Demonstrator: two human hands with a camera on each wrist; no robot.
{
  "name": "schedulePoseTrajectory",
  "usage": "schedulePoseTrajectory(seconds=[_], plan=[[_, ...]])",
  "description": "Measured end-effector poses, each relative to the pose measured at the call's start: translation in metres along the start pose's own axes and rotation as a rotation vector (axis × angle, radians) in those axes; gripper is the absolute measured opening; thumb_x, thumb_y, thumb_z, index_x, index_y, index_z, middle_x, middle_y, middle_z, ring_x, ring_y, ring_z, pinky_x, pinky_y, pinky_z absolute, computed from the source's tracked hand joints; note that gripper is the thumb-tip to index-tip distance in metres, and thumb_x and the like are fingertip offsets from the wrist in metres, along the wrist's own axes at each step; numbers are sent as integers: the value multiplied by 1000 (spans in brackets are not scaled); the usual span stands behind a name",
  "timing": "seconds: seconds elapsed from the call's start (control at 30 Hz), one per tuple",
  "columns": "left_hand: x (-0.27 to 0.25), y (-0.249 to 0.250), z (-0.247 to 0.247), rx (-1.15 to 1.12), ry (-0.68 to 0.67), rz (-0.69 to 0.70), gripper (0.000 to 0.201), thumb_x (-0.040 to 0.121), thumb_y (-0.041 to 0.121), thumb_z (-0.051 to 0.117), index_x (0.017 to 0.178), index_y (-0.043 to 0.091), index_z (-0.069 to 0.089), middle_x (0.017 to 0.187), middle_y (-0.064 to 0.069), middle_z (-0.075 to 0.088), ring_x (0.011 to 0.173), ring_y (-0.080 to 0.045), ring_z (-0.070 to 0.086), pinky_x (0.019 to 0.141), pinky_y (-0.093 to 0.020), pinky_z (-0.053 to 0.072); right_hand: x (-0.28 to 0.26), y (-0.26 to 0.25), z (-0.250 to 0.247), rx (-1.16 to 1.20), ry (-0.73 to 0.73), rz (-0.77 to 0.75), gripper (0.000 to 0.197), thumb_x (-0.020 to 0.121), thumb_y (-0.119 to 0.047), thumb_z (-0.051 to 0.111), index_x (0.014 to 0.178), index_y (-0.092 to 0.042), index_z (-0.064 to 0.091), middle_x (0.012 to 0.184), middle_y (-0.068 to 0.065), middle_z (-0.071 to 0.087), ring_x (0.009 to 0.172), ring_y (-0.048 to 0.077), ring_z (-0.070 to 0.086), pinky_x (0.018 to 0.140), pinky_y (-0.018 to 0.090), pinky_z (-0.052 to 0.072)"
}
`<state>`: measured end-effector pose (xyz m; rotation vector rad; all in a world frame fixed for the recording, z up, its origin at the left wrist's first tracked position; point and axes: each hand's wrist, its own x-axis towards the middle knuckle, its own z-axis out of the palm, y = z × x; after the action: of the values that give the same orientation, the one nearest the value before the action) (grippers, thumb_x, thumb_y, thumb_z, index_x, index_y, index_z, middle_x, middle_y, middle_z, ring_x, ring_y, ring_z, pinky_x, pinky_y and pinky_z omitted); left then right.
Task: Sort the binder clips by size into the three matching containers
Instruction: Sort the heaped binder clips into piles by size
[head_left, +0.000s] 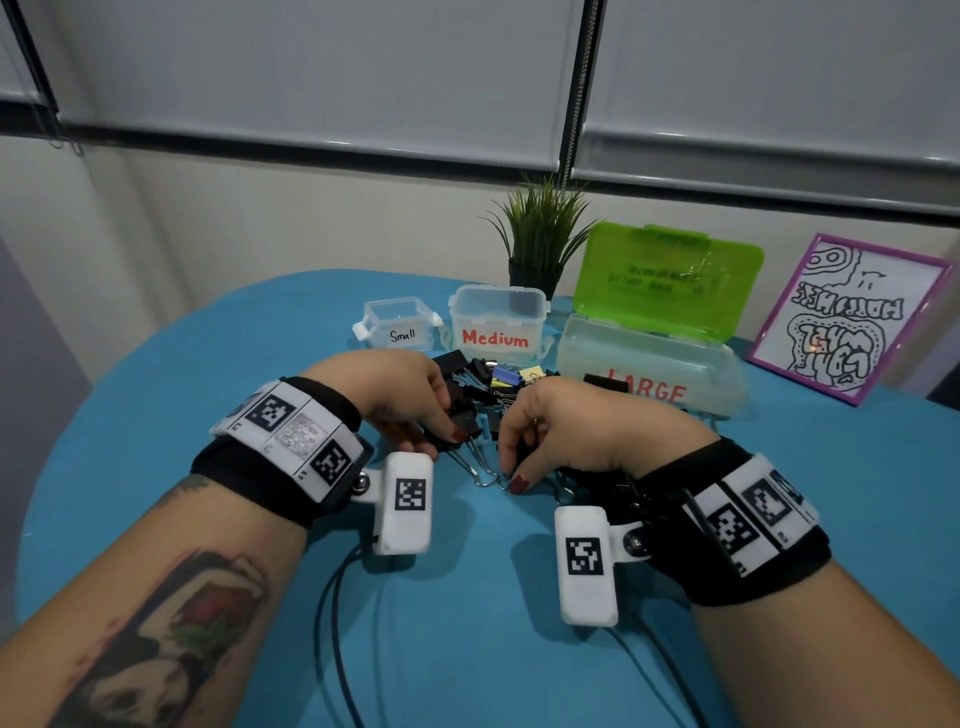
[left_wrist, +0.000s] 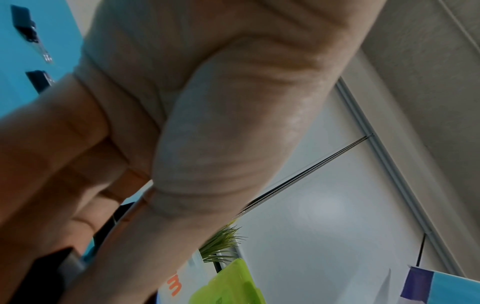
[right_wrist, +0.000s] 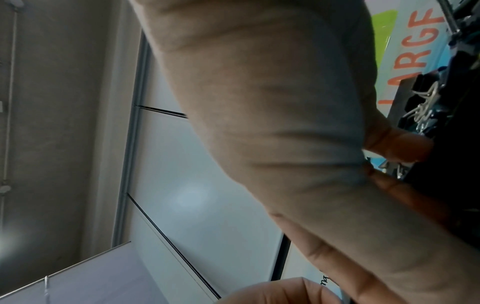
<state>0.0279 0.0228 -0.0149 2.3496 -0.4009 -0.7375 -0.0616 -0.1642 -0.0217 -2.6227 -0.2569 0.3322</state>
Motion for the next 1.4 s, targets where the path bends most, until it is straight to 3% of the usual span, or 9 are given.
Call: schedulePoseTrajectory(seconds=[0.27,0.37,0.47,0.63,0.8,0.93,1.17,1.27,1.4], plan=[[2,1,3,50,3,58,36,77,17,85,100,14,58,68,-2,72,64,-18,70,49,-22,52,0,3,0,-74,-10,-4,9,81,-23,82,83,-20,74,81,-2,72,71,10,61,67,31,54],[2,5,1,81,75,173,33,70,33,87,88,20,63,70,-1,66,63,-15,56,51,-21,42,2,4,-2,184,173,-25,10,85,-18,78,80,-18,70,69,-3,62,65,11,53,60,28,45],[-1,9,3,-98,-26,296,26,74,26,85,93,19,68,77,-2,70,62,-9,62,50,-18,42,5,3,-7,508,445,-32,13,90,-10,72,82,-12,62,68,4,57,58,12,50,51,19,40],[-2,15,13,-265,-17,386,27,84,11,75,107,-2,68,82,-6,76,65,-8,72,50,-16,53,5,-1,-4,711,423,-59,7,93,-2,65,87,-2,63,68,12,63,50,8,56,46,13,41],[0,14,13,-260,17,333,9,90,7,69,97,2,67,76,-7,74,57,-7,70,47,-17,52,8,11,-9,354,471,97,10,80,-13,82,79,-11,71,70,4,68,56,11,56,53,23,45],[1,13,12,-234,52,325,12,96,7,61,108,5,63,88,-9,75,60,-9,70,46,-19,51,1,16,-7,75,219,202,43,54,-37,97,86,-22,74,80,-2,70,69,12,61,66,30,49],[2,13,12,-69,81,336,24,94,3,52,105,16,68,81,3,71,64,-9,56,53,-22,40,3,14,-5,22,206,167,34,57,-29,89,84,-23,69,78,-2,70,68,17,64,62,32,52],[2,14,13,-61,94,323,28,92,1,47,106,14,68,75,4,64,59,-9,51,51,-22,37,5,16,-6,94,279,171,33,57,-30,83,84,-18,68,74,0,69,62,16,60,61,33,51],[5,12,12,-29,133,323,22,93,9,51,101,19,69,75,4,63,64,-12,50,53,-25,40,6,23,-15,248,602,225,30,62,-31,84,81,-15,68,70,0,67,60,16,59,59,31,48]])
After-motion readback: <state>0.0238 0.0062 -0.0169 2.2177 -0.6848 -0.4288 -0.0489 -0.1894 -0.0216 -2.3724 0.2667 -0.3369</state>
